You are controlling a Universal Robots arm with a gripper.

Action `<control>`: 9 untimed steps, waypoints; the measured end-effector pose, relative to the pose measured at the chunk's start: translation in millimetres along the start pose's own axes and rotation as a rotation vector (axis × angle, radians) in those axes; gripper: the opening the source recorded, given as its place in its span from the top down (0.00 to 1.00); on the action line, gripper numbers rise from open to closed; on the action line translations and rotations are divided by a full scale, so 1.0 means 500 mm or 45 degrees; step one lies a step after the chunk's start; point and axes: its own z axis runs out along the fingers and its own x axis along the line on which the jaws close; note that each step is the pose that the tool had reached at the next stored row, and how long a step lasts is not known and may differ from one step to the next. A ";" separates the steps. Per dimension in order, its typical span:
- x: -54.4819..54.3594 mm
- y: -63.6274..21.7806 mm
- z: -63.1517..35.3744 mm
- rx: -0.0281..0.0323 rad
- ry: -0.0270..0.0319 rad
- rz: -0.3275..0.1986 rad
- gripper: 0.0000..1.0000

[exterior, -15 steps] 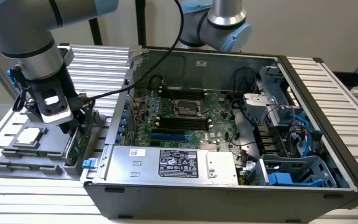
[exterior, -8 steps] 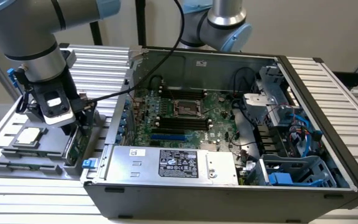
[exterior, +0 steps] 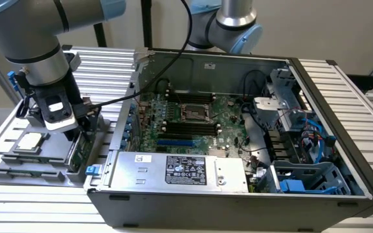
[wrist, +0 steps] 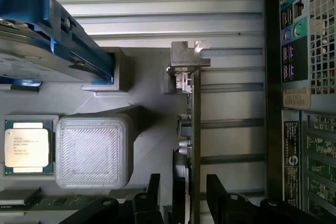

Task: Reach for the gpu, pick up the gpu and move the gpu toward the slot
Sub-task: 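Pick up the gpu and move the gpu toward the slot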

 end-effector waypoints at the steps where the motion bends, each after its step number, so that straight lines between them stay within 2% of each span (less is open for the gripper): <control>1: 0.000 0.000 0.000 0.0002 -0.0001 0.000 0.52; 4: 0.000 0.000 0.000 0.0003 -0.0001 0.000 0.52; 6: 0.000 0.000 0.000 0.0003 -0.0002 0.000 0.55; 7: 0.000 0.000 0.000 0.0004 -0.0002 0.000 0.61; 9: 0.000 0.000 0.000 0.0002 -0.0003 0.001 0.61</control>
